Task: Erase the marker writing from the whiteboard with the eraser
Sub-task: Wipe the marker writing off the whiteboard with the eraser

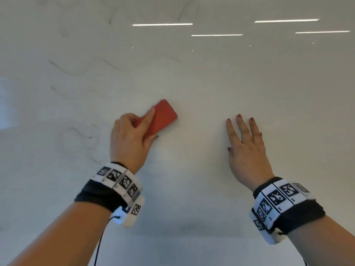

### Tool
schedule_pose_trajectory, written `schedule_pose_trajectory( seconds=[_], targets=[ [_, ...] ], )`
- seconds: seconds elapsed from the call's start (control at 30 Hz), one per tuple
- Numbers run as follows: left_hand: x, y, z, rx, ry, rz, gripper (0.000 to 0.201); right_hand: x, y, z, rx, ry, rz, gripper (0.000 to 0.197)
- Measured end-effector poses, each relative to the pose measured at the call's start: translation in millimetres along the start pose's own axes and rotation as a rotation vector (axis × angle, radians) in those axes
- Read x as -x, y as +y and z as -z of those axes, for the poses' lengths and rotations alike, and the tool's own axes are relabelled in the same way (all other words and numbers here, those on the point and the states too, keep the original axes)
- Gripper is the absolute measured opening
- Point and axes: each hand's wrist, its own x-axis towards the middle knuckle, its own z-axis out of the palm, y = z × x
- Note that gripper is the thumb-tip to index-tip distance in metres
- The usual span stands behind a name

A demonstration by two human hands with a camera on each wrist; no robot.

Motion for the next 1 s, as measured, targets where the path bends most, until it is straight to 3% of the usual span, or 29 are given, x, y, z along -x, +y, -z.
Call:
schedule_pose_trajectory(
  seconds=[0.17, 0.33, 0.53, 0.63, 1.0],
  targets=[
    [-4.6, -6.7, 2.4, -0.025, -0.013, -0.019, 0.068, 2.2, -17.6, -1.1, -0.048, 0.022, -0.051, 0.073],
    [38.6, -4.0, -16.1, -0.008, -0.091, -0.168, 0.072, -5.2, -51.9, -7.4, -0.05, 0.034, 0.053, 0.072],
    [101.8, -13.9, -33.9, -0.012, -0.204, -0.263, 0.079, -6.4, -60.8, -14.7, -0.013, 0.004, 0.044, 0.075],
    [107.9, -22.6, -34.3, -0.025, -0.205, -0.29, 0.079, -6.1, -60.6, -13.7, -0.017, -0.001, 0.03, 0.073],
    [10.2, -64.5, 10.9, 0.014, 0.031, 0.016, 0.066, -6.4, -59.2, -13.3, 0.007, -0.032, 0.011, 0.077]
  ],
)
